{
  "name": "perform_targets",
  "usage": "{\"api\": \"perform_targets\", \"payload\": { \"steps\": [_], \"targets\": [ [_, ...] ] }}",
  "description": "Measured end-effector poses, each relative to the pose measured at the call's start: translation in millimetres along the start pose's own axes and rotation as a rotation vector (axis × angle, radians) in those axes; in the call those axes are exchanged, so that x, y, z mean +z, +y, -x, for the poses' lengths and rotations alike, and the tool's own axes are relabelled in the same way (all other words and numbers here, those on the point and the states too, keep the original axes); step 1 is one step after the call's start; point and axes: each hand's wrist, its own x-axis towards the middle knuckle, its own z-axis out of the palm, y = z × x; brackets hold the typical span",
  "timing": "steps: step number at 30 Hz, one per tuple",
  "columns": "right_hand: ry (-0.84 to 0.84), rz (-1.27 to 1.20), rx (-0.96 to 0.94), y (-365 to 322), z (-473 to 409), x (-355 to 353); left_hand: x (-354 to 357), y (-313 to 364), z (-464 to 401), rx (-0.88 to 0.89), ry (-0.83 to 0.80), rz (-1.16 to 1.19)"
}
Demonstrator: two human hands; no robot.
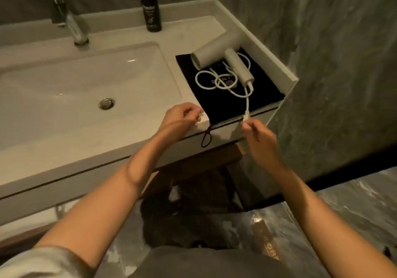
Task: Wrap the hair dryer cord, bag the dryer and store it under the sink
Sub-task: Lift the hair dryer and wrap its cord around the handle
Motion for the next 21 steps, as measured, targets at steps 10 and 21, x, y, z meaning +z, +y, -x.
{"api": "perform_targets", "payload": {
  "steps": [10, 21],
  "targets": [
    [0.219, 0.227, 0.163, -22.8, -109.6, -8.9, -15.2, 45.0, -153.0, 0.244, 0.171, -0.393],
    [0.175, 0.36, 0.286, -13.5, -164.2, 23.8, -18.8, 30.8, -251.9, 0.028, -0.16, -0.515]
  ]
}}
